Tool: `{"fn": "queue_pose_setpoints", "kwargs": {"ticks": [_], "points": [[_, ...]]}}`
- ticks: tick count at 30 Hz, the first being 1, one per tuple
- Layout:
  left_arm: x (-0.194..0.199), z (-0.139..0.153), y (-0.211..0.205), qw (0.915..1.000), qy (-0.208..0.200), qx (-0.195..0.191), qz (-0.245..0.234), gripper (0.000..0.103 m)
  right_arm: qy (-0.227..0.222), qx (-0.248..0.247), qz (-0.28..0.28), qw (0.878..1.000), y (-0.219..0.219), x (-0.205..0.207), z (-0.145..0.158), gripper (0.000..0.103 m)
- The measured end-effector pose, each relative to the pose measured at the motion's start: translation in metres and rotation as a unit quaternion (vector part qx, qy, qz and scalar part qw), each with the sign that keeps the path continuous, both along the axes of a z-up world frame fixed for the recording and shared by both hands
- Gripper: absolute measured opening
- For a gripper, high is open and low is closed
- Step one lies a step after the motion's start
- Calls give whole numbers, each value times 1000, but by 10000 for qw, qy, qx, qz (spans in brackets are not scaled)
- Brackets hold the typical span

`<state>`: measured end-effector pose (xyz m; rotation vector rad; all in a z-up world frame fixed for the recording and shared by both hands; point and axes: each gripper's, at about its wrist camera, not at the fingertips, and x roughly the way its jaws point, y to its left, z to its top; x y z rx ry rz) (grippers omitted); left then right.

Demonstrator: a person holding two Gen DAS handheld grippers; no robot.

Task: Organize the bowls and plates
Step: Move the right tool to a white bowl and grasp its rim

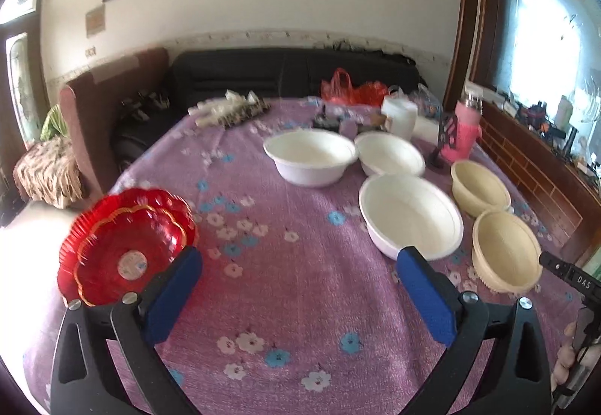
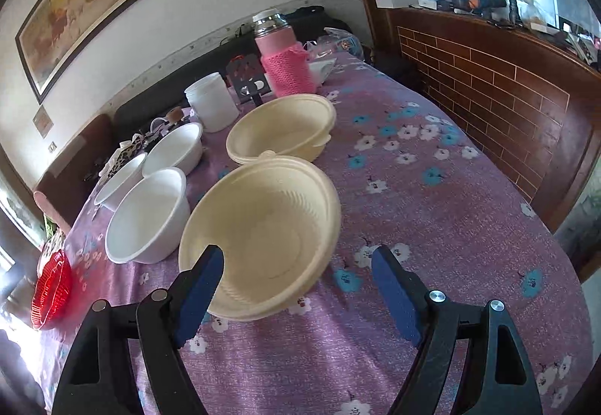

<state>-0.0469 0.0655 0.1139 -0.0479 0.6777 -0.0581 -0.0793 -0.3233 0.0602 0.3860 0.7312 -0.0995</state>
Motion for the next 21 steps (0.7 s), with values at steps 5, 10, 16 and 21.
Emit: {"fn": "queue_pose_setpoints", "kwargs": {"ticks": [5, 10, 16, 21], "points": [[14, -20, -15, 9988, 467, 57, -98, 103, -14, 114, 71, 9999, 2, 8, 0, 85], [27, -28, -29, 9968, 752, -31, -260, 103, -106, -48, 496, 9987, 29, 34, 14, 84], [63, -29, -18, 9924, 1070, -579, -207, 103, -13, -379, 1052, 9937, 72, 82, 22, 84], [101, -43, -5, 9828, 1554, -989, -143, 103, 361, -214, 1296, 9907, 84, 125, 18, 85]]}}
